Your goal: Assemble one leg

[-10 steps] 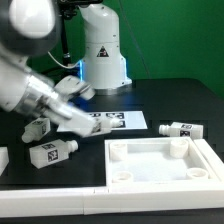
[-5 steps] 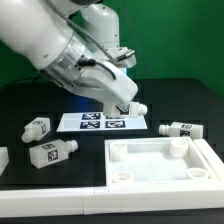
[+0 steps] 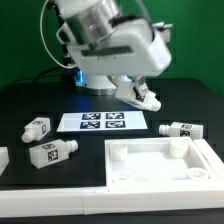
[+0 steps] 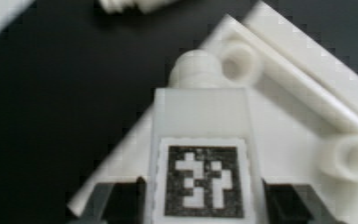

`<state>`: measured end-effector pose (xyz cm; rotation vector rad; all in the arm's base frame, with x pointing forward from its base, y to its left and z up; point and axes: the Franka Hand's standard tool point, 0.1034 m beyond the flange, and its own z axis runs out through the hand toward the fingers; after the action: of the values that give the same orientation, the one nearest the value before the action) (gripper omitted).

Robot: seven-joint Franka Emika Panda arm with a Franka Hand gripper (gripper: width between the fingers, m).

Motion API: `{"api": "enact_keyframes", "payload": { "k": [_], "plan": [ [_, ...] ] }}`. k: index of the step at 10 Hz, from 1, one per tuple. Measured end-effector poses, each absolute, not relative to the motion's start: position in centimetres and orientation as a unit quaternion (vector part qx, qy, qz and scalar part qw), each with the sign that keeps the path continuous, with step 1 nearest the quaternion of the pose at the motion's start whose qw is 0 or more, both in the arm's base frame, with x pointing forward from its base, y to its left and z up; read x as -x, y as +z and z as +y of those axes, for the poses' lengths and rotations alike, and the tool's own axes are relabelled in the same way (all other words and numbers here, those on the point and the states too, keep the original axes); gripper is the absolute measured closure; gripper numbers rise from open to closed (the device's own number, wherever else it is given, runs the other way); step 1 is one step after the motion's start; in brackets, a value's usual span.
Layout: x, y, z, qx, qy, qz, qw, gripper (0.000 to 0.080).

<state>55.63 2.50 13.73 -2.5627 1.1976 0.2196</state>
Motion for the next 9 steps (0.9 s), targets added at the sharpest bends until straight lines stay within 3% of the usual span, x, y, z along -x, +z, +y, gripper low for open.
{"api": "enact_keyframes", "payload": {
  "k": [4,6,8,9],
  "plan": [
    [-56.0,13.1,4.6,0.894,-0.047,0.429,0.120,0.0514],
    [-56.3,12.5,6.4,0.933,-0.070,0.348,0.067,0.0514],
    [-58.1,13.3,6.7,0.953,-0.104,0.280,0.041,0.0514],
    [-58.4,13.5,8.6,0.964,-0.118,0.238,0.024,0.0514]
  ]
}}
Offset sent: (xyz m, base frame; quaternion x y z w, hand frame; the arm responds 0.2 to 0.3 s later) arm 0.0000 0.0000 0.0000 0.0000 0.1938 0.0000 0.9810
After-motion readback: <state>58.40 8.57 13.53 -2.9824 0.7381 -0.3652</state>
